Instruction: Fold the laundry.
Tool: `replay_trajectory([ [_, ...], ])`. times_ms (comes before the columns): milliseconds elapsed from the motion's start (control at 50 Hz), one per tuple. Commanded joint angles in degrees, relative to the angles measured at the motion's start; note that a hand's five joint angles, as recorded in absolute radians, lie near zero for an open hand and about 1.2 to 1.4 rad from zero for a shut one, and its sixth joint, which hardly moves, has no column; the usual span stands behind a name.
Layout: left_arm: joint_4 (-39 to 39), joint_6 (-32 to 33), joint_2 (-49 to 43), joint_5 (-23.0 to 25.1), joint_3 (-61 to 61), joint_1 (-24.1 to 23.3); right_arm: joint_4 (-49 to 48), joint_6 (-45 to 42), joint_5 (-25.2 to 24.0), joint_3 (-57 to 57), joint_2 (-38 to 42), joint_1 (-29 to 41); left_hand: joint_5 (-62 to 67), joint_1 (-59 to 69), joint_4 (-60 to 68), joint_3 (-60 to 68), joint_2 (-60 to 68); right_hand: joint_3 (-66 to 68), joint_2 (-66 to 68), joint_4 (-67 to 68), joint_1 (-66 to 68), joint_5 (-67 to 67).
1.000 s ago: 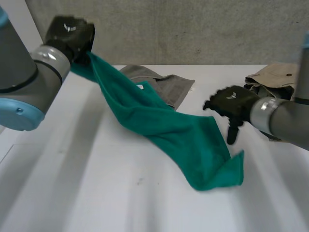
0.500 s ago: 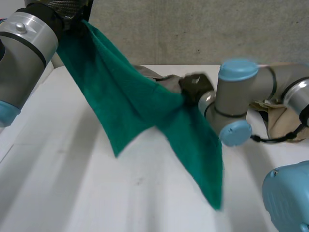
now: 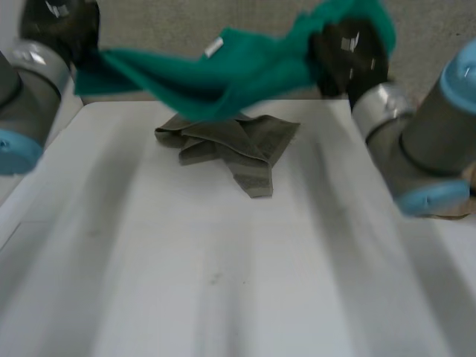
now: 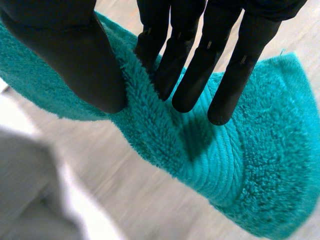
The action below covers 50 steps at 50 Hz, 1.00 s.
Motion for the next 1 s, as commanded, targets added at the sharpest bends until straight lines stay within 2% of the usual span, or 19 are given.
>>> replay_trajectory([
  [20,0.5,0.1,-4.4,3.7,-14.5,-0.2,1.2,-4.7,-2.5,17.7,4.9,-0.1,5.3,5.4,5.5,5.6,5.5,4.8,5.2,4.3,8.2,7.3],
  [60,1.2,0.2,-5.4,4.7,-16.8,-0.3,1.4,-6.6,-2.5,19.8,6.8,0.1,3.6,3.7,3.9,3.9,3.8,-1.8,-1.4,-2.2,1.6,0.7],
  [160,3.4,1.3,-6.4,5.5,-21.0,-0.3,4.6,-11.1,-2.0,21.8,8.4,-0.3,2.6,2.7,2.8,2.9,2.8,-8.3,-8.0,-8.8,-5.0,-5.8],
  [240,3.7,2.3,-3.9,5.5,-22.1,0.0,8.9,-11.2,-1.5,20.0,5.6,-1.3,1.2,1.4,1.5,1.5,1.5,-26.8,-26.4,-27.3,-23.5,-24.3],
  [260,3.7,2.3,-3.3,5.5,-22.3,0.0,10.8,-10.9,-1.3,18.7,3.8,-1.9,1.2,1.4,1.5,1.5,1.5,-35.0,-34.6,-35.5,-31.7,-32.5],
  [420,3.5,2.3,1.5,6.1,-24.1,0.3,23.0,-10.4,-2.0,9.3,-1.6,-4.7,0.6,0.7,0.8,0.8,0.8,-46.5,-46.1,-47.0,-43.2,-44.0],
  [540,3.5,2.6,2.2,6.4,-25.3,0.5,32.7,-13.6,-3.0,-0.7,1.7,-5.7,-3.5,-3.3,-3.2,-3.2,-3.2,-47.4,-47.0,-47.8,-44.0,-44.9],
  [620,3.3,2.9,1.6,6.7,-25.6,1.2,37.8,-17.0,-3.2,-8.0,6.1,-6.4,-17.2,-17.1,-17.0,-16.9,-17.0,-46.7,-46.3,-47.2,-43.3,-44.2],
  [640,3.0,3.2,1.3,6.8,-25.9,1.7,39.6,-18.0,-3.2,-10.4,7.9,-6.6,-29.6,-29.5,-29.3,-29.3,-29.4,-46.4,-46.0,-46.8,-43.0,-43.9],
  [680,2.6,4.0,0.9,6.9,-26.3,2.3,41.2,-18.6,-3.3,-12.8,9.7,-6.9,-39.3,-39.1,-39.0,-39.0,-39.0,-46.0,-45.6,-46.5,-42.7,-43.5],
  [760,1.7,6.6,0.8,7.7,-27.6,3.6,44.2,-19.5,-3.7,-17.6,14.2,-7.2,-46.9,-46.7,-46.6,-46.6,-46.6,-42.7,-42.3,-43.2,-39.3,-40.2],
  [820,1.3,8.3,1.0,10.0,-29.2,4.9,46.0,-19.7,-4.5,-20.5,17.6,-7.8,-50.4,-50.3,-50.1,-50.1,-50.2,-37.5,-37.1,-37.9,-34.1,-35.0],
  [940,0.8,10.0,0.8,18.3,-31.1,8.9,49.1,-19.0,-9.0,-22.9,21.8,-8.5,-52.6,-52.5,-52.4,-52.4,-52.4,-35.9,-35.6,-36.4,-32.6,-33.5],
  [1000,0.0,10.4,0.4,20.6,-30.8,10.4,49.9,-18.3,-10.7,-23.5,23.0,-8.6,-52.6,-52.5,-52.4,-52.4,-52.4,-35.1,-34.7,-35.6,-31.7,-32.6],
])
